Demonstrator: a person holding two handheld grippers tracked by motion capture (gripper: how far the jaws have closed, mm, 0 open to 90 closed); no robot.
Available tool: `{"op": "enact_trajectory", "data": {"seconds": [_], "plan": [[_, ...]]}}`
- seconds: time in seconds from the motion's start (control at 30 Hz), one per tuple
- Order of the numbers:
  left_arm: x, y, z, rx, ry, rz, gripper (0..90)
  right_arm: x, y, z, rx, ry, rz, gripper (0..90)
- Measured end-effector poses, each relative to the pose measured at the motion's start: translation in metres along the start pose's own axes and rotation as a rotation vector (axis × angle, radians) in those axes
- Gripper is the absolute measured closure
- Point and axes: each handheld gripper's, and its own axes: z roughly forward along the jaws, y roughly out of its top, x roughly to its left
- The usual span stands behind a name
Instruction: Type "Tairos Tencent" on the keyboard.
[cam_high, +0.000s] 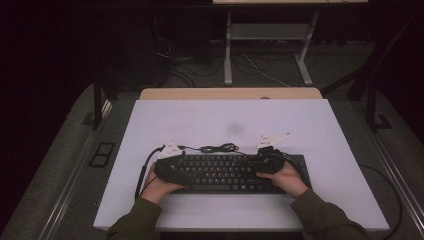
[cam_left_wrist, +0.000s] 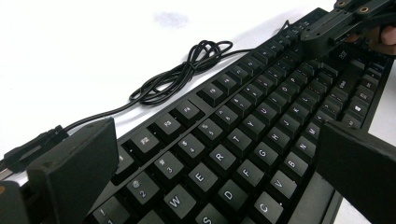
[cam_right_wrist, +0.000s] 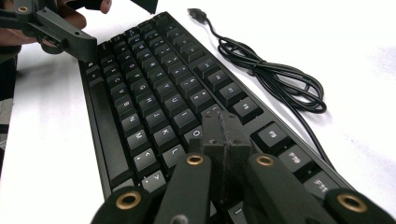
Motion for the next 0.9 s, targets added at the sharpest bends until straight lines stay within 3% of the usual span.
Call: {"op": "enact_trajectory", "data": {"seconds": [0.4,0.9], "plan": [[0.0,-0.007,-0.008,-0.001,0.007,-0.005,0.0,0.002,0.006,0.011,0.036,0.036,-0.03,89.7],[0.0,-0.013,-0.018,-0.006,0.032,-0.017,0.0,0.004,0.01,0.024,0.073,0.049,-0.062,89.7]]}}
